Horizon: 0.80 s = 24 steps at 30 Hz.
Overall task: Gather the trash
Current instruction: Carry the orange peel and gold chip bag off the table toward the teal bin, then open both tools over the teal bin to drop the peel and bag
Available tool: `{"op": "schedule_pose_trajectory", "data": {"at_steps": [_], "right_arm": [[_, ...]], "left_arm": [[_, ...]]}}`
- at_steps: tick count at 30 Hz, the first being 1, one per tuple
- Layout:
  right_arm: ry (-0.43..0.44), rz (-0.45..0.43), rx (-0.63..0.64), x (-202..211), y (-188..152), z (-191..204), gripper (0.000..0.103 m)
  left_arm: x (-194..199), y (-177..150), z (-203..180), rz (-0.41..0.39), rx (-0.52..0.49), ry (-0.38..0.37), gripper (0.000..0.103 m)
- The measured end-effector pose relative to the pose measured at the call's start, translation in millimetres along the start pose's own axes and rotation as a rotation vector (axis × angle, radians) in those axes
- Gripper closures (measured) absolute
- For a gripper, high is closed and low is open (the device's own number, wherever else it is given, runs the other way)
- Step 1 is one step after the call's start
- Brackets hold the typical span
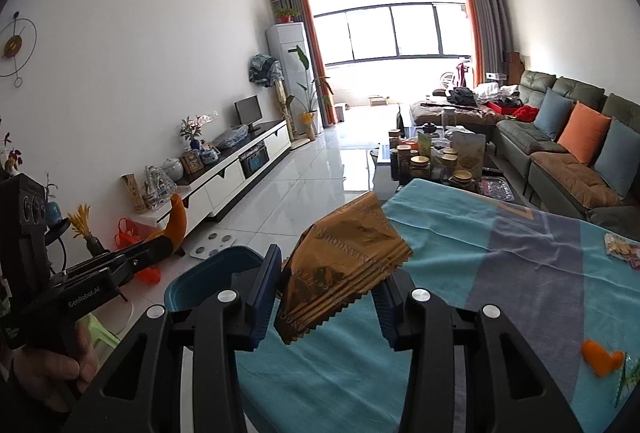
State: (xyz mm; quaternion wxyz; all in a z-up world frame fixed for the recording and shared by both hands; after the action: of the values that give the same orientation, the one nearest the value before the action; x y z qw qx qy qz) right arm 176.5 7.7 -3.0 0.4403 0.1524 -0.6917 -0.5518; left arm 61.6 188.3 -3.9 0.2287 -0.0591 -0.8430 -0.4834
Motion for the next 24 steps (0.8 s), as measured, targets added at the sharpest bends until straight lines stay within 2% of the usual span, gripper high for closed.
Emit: {"op": "schedule_pose_trajectory", "data": {"at_steps": [6,15,20,24], "right_arm": [[0.097,0.020,0.049,-38,19,44,0.062],[0.193,0.067,0.098,-81,33,81,0.062],[0.252,0.135,0.117,-110,31,94,0.062],[0.292,0.205,0.135,-140,25,104,0.062]], "left_arm": [[18,7,40,-0.022,0.039,0.064,0.085],[30,15,100,-0.022,0.085,0.131,0.085],[16,10,134,0.008,0.137,0.166,0.084],[-8,-5,161,0.075,0.198,0.176,0.084]]}}
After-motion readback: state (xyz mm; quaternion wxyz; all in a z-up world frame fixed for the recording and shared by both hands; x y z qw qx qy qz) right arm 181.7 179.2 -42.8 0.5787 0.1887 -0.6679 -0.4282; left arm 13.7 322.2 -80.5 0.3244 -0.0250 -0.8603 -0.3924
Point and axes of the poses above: each gripper's, at about its wrist camera, not at the fingertips, and x roughly against the way its jaws point, z to its left, y to its top, the point moved 4 cm from there along -x, roughly the way its jaws point, and after that the axes turned 12 degrees about x, right-handed, at the moved point
